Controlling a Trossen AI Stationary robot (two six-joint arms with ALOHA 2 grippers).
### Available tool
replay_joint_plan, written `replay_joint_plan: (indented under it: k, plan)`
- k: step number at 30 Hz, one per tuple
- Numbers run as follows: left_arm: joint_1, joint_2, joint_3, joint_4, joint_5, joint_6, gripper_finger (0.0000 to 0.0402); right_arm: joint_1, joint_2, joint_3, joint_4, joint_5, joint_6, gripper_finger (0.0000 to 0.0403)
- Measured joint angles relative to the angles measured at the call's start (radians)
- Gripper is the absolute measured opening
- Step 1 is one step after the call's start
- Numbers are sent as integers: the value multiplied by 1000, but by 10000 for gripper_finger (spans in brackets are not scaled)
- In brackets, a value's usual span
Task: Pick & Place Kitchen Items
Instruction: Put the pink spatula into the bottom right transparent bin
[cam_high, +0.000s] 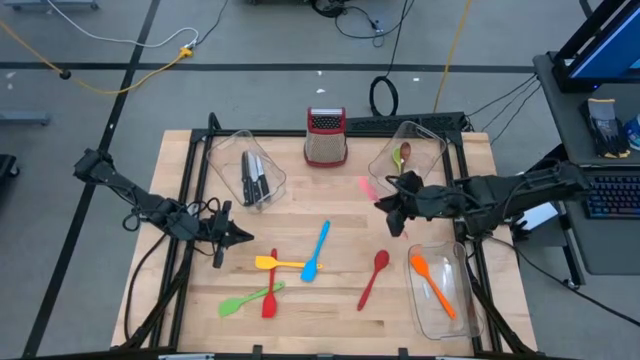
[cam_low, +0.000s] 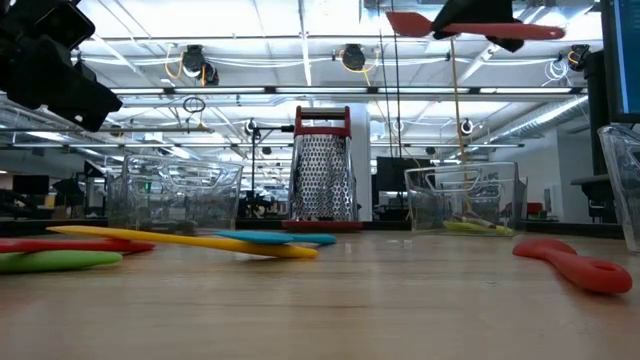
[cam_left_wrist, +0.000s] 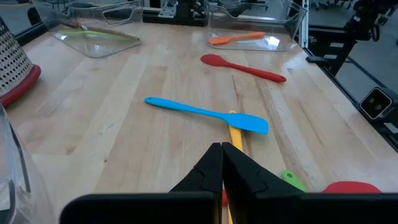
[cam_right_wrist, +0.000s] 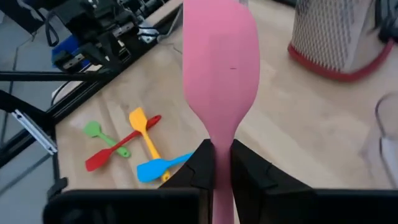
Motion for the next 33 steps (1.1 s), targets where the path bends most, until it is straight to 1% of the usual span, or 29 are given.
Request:
replay_joint_plan:
  k: [2, 4, 10, 14, 18, 24, 26, 33]
  plan:
    - [0, 0, 0, 0, 0, -2, 3, 11, 0, 0, -20, -7, 62, 21]
    - [0, 0, 0, 0, 0, -4, 5, 21, -1, 1, -59, -45, 141, 21]
    - [0, 0, 0, -1, 0, -2, 20, 91, -1, 1, -248, -131, 417, 21]
    - [0, 0, 0, -12, 1, -12, 9, 164, -6, 1, -351, -184, 603, 21]
    - [-2, 0, 0, -27, 2, -35, 3, 259, -6, 1, -416, -212, 760, 21]
    - [-2, 0, 0, -31, 4, -40, 20, 414, -6, 1, -429, -210, 943, 21]
    - [-2, 0, 0, -30, 4, -40, 18, 466, -5, 1, -432, -204, 1004, 21]
    - [-2, 0, 0, -30, 3, -40, 3, 640, 8, 1, -467, -131, 1242, 21]
